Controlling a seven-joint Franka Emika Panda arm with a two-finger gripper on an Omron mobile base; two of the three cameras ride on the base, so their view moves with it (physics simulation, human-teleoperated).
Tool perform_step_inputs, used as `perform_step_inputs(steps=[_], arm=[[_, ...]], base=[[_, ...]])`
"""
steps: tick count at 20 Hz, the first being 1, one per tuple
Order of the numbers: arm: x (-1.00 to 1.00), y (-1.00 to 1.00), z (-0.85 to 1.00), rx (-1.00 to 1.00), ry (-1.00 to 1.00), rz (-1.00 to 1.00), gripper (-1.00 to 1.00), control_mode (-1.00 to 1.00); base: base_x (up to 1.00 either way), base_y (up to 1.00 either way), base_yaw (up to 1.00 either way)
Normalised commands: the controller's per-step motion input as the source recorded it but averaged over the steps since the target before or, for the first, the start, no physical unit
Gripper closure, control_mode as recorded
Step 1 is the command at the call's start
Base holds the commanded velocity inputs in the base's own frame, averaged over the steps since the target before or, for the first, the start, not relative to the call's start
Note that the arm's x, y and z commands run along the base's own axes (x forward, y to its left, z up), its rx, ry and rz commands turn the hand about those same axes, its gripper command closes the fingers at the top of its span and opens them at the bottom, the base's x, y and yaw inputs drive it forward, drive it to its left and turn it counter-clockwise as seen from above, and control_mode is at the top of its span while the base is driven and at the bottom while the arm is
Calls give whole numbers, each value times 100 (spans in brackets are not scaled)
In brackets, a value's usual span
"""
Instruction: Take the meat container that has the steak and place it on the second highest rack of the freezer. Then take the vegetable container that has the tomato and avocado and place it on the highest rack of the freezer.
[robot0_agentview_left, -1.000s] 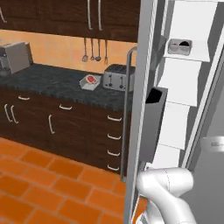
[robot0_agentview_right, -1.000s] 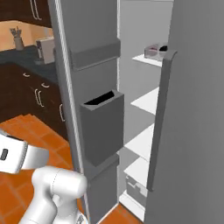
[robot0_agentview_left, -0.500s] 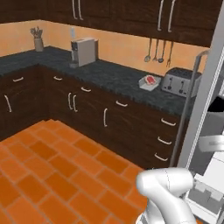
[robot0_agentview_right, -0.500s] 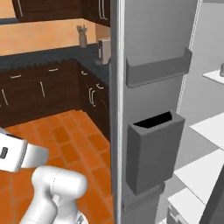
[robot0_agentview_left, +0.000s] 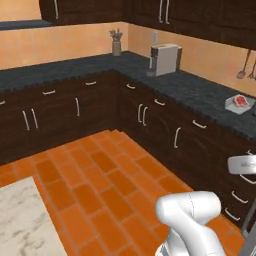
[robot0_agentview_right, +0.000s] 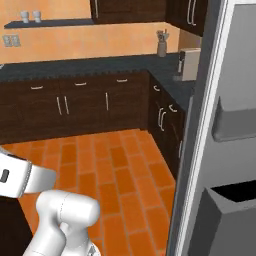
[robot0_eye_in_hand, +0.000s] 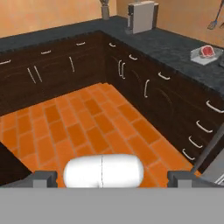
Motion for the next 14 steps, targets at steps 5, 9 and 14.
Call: perform_step_inputs(steps=[5,9,14], arm=[[0,0,0,0,0,0,-100,100],[0,0,0,0,0,0,-100,100],[0,0,0,0,0,0,-100,100]], base=[[88,100,27],[100,95,16],[100,63,-2]])
